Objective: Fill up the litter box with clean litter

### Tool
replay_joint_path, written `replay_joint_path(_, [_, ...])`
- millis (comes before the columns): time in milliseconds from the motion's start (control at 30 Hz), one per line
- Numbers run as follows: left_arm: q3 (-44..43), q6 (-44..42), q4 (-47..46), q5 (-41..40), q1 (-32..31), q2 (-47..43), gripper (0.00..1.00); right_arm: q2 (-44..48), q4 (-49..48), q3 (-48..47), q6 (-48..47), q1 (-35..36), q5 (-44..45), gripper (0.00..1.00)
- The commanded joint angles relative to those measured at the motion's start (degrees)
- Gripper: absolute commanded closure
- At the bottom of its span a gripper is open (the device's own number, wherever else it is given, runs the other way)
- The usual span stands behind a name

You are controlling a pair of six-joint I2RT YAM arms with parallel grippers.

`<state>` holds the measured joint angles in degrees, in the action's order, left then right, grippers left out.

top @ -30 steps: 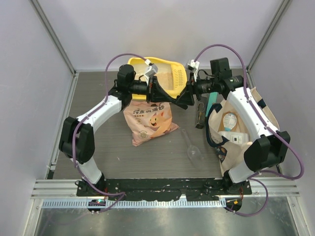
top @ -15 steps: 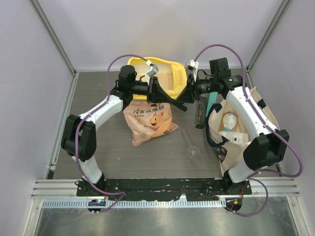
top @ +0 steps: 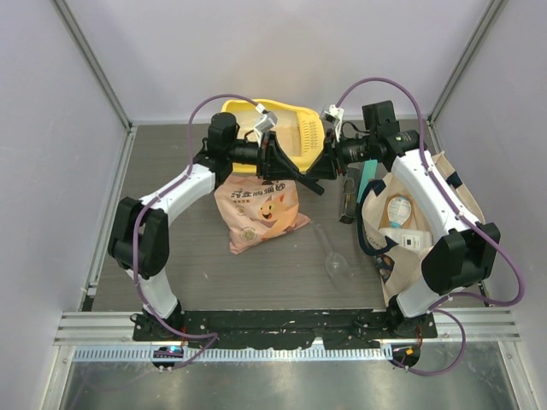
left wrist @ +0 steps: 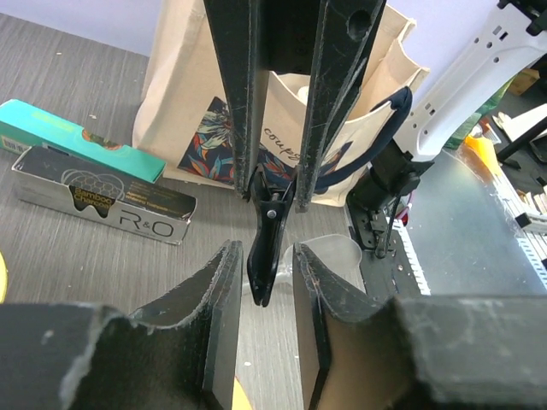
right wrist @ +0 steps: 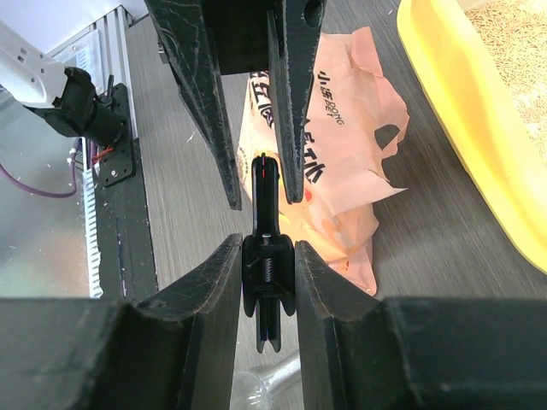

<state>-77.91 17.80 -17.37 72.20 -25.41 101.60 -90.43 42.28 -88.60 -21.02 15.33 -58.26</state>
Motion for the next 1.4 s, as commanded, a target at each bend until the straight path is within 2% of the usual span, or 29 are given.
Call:
replay_joint_path(0, [-2.9,1.0,-2.5,2.2,-0.3,1.1,0.68,0.0,-2.7,-2.6,1.8,0.4,-2.0,0.98])
replay_joint_path(100, [-3.3,1.4,-2.2,2.9,-0.3,1.8,0.69,-0.4,-3.5,-3.0,3.1,0.4,-2.2,0.98])
replay_joint_path(133, [-3.5,1.4,-2.3,3.0,-0.3,1.8,0.75,-0.3,-3.6,-3.1,3.2,0.5,-2.1,0.98])
replay_joint_path(167, [-3.7,1.4,-2.3,3.3,-0.3,2.0,0.9,-0.4,-3.6,-3.1,3.2,0.6,-1.9,0.98])
replay_joint_path(233, [-4.0,1.4,-2.7,3.8,-0.3,2.1,0.99,-0.4,-3.5,-3.0,3.4,0.6,-1.2,0.98])
replay_joint_path(267, [-3.9,1.6,-2.8,4.1,-0.3,2.2,1.0,-0.4,-3.4,-2.8,3.9,0.6,-0.1,0.91])
replay_joint_path(300, [-4.0,1.7,-3.1,4.4,-0.3,2.1,1.0,-0.2,-3.8,-2.8,4.0,0.6,0.9,0.77])
replay_joint_path(333, [-4.0,2.0,-3.3,4.7,-0.3,2.1,1.0,0.0,-3.7,-2.8,3.6,0.5,3.4,0.53])
replay_joint_path(367, [-3.9,2.6,-3.5,4.9,-0.3,2.1,1.0,0.7,-3.4,-2.9,1.5,0.5,4.5,0.47])
replay_joint_path(433, [-3.4,3.5,-5.3,5.0,-0.2,2.0,1.0,1.2,-2.5,-2.9,-0.2,0.5,6.7,0.38])
replay_joint_path(567, [-2.4,7.4,-10.2,5.0,-0.2,2.5,1.0,0.5,-0.7,-3.1,-0.9,0.4,5.9,0.37])
replay_joint_path(700, [-2.4,8.7,-11.6,5.0,0.0,2.8,1.0,0.3,-1.8,-2.3,0.7,0.5,4.6,0.41])
replay_joint_path(800, [-2.5,8.7,-11.6,5.1,-0.1,2.9,1.0,0.2,-1.9,-2.3,1.0,0.5,3.4,0.48])
replay_joint_path(900, [-2.9,8.9,-11.3,4.8,-0.1,3.3,1.0,-0.2,-1.9,-2.5,1.2,0.5,1.7,0.6])
replay_joint_path(967, [-3.0,8.9,-11.1,4.6,-0.1,3.3,0.89,-0.5,-2.2,-2.7,1.6,0.4,0.7,0.68])
replay_joint_path(1000, [-3.0,8.9,-10.9,4.1,0.0,3.3,0.8,-0.5,-2.4,-2.8,1.8,0.5,0.4,0.7])
replay_joint_path(1033, [-3.0,8.8,-10.9,3.7,-0.1,3.3,0.65,-0.4,-2.5,-3.0,2.3,0.5,0.1,0.74])
replay_joint_path(1067, [-2.9,8.7,-10.9,3.6,-0.1,3.3,0.61,-0.6,-2.7,-2.9,2.4,0.5,0.0,0.79])
replay_joint_path(1100, [-2.9,8.7,-10.9,3.6,-0.1,3.3,0.59,-0.7,-2.7,-2.9,2.5,0.4,-0.1,0.83])
replay_joint_path(1133, [-2.9,8.7,-10.9,3.6,-0.1,3.4,0.57,-0.7,-2.6,-2.9,2.6,0.3,-0.3,0.93])
replay_joint_path(1167, [-2.9,8.7,-10.9,3.6,-0.1,3.4,0.57,-0.8,-2.7,-2.8,2.6,0.3,-0.4,0.97])
replay_joint_path(1367, [-3.0,8.7,-10.7,3.7,0.0,3.7,0.57,-0.9,-2.6,-3.0,2.7,0.3,-1.2,0.98])
